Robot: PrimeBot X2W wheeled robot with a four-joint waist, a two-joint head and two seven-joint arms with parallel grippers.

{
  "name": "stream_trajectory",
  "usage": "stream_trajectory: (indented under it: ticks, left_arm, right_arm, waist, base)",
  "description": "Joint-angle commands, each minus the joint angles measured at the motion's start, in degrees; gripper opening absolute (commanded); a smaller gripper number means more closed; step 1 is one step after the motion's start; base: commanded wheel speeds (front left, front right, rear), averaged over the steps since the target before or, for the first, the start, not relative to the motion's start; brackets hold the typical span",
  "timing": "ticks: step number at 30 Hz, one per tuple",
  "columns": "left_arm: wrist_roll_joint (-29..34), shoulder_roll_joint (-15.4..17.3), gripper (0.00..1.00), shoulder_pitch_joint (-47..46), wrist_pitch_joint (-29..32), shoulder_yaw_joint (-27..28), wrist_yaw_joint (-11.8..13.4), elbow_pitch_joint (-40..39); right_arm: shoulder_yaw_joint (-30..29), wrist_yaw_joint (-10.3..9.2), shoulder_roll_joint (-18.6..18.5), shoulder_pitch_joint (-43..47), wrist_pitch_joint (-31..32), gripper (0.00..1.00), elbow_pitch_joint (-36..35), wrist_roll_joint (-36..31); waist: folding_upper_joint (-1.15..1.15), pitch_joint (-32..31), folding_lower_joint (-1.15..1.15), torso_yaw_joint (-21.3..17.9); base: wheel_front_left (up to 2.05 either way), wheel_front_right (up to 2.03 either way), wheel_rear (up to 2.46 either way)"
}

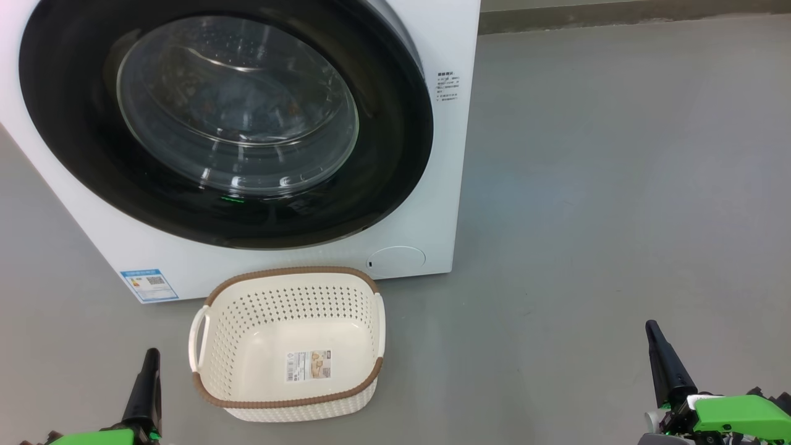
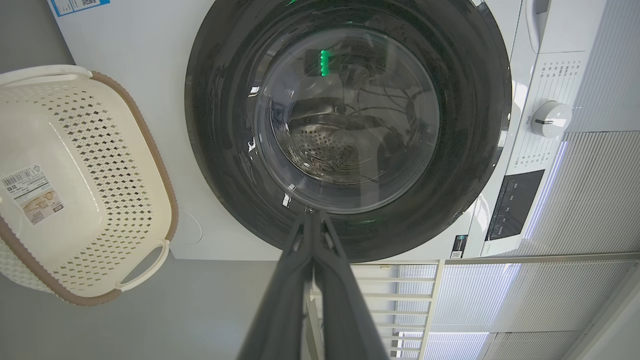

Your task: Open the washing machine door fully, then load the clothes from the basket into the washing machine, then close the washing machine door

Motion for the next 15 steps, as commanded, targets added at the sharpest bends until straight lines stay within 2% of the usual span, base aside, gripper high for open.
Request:
stream_trajectory:
  ticks: [1, 15]
  left_arm:
    - [-0.2, 0.9, 0.00, -2.3, 0.2, 1.9, -0.7, -1.1]
    - [-0.2, 0.9, 0.00, -2.3, 0.2, 1.9, -0.7, -1.1]
  right_arm:
    - [1.1, 0.09, -0.4, -2.5, 0.3, 0.00, -1.4, 0.1]
    - [1.0, 0.09, -0.3, -2.5, 0.4, 0.00, -1.4, 0.0]
  waist:
    - [0.00, 0.0, 0.00, 0.0]
    - [0.00, 0.0, 0.00, 0.0]
  base:
    - [0.00, 0.00, 0.00]
    - [0.00, 0.00, 0.00]
